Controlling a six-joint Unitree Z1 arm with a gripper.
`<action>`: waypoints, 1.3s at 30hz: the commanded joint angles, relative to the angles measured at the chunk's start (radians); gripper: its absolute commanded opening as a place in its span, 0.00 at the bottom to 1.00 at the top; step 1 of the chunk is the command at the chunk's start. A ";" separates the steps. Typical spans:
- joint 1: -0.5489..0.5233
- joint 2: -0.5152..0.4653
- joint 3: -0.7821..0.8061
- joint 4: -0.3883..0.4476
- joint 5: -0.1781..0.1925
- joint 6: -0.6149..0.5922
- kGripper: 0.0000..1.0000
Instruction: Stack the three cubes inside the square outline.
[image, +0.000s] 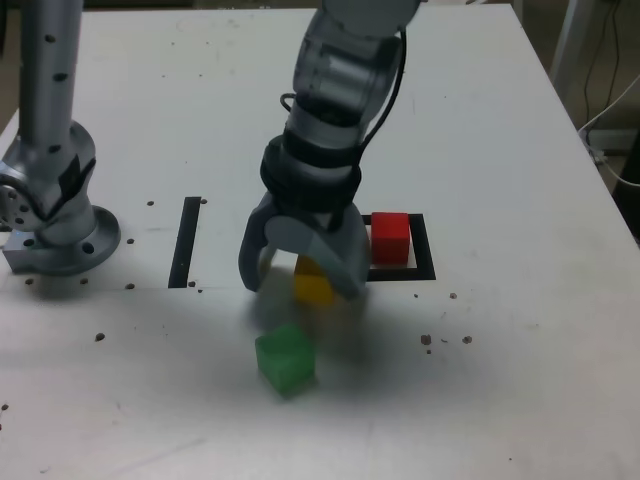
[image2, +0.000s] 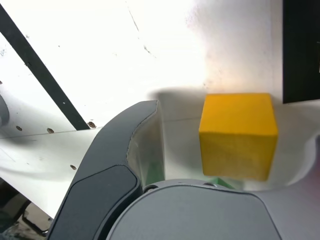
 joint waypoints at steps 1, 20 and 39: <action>0.003 0.016 -0.004 -0.004 -0.005 0.005 0.83; 0.004 0.011 -0.006 -0.024 0.015 -0.006 0.25; 0.004 -0.019 -0.010 -0.008 0.017 -0.017 0.21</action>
